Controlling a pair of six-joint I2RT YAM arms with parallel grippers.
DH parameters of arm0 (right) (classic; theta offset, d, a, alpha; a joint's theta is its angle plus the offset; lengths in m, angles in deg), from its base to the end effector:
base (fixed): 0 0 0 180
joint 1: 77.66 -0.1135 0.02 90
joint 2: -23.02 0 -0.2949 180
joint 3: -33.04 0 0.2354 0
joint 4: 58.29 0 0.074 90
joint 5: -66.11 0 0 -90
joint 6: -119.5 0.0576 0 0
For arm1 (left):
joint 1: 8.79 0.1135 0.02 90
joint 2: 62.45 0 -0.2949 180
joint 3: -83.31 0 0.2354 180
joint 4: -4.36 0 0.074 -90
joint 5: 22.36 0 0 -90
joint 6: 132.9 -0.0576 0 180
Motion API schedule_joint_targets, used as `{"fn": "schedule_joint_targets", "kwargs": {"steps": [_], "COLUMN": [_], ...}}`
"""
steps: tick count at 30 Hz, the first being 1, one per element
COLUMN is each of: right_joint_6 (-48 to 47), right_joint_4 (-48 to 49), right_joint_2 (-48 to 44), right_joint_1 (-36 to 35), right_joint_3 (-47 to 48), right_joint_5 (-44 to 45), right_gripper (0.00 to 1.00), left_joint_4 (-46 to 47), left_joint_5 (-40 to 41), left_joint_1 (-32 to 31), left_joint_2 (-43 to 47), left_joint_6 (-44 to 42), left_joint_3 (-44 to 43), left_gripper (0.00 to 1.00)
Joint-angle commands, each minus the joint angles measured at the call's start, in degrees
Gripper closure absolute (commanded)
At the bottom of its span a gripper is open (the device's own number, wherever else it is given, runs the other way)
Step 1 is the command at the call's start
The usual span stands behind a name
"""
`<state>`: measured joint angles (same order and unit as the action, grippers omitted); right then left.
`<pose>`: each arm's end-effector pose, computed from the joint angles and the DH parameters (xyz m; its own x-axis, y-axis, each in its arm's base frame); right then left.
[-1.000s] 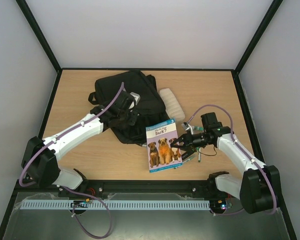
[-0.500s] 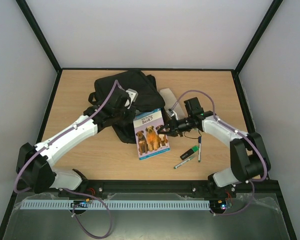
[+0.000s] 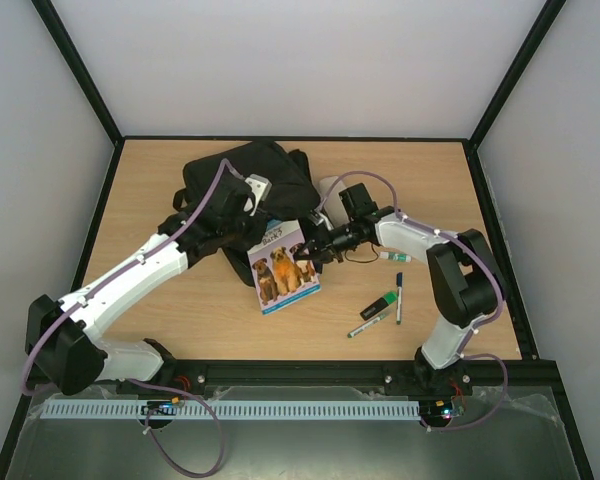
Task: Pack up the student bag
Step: Place the book in the student bag.
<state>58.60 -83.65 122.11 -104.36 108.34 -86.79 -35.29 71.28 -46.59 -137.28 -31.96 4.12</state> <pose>0.2875 0.2020 0.2339 -0.9430 -0.2263 -0.2440 -0.3047 0.2923 0.9065 0.2273 -0.1717 0.3401 -0.5565 0.1920 -0.8084 0.4737 0.8726 -0.1189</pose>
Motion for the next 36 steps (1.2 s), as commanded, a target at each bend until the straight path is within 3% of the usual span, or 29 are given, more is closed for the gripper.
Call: {"fn": "schedule_joint_targets", "kwargs": {"steps": [1, 9, 16, 22, 30, 36], "right_joint_6": [3.19, 2.81, -4.72, -11.20, -18.07, -28.19], "right_joint_4": [6.12, 9.62, 0.56, -4.45, -4.51, -7.80], "right_joint_2": [2.38, 5.76, 12.60, 8.31, -1.65, -8.68], "right_joint_1": [-0.64, -0.64, -0.64, -0.64, -0.64, -1.32], "right_joint_3": [2.28, 4.76, 12.37, 11.88, 4.84, 2.64], "right_joint_5": [-0.70, 7.13, 13.19, 21.74, 29.14, 30.15], "right_gripper": [0.99, 0.98, 0.65, 0.40, 0.34, 0.39], "left_joint_4": [4.17, 4.36, 4.37, 4.86, 7.82, 11.01], "left_joint_5": [-1.94, -2.23, -0.84, 0.68, 2.76, 4.73], "left_joint_1": [-0.43, -0.43, -0.43, -0.35, -0.34, -0.17], "left_joint_2": [3.15, 4.45, 6.16, 7.59, 11.02, 14.62], "left_joint_6": [-0.61, -1.10, -1.52, -1.37, -2.27, -2.59], "left_joint_3": [-1.76, 0.19, 2.76, 4.46, 9.62, 14.61], "left_gripper": [0.98, 0.98, 0.98, 0.97, 0.98, 0.98]}}
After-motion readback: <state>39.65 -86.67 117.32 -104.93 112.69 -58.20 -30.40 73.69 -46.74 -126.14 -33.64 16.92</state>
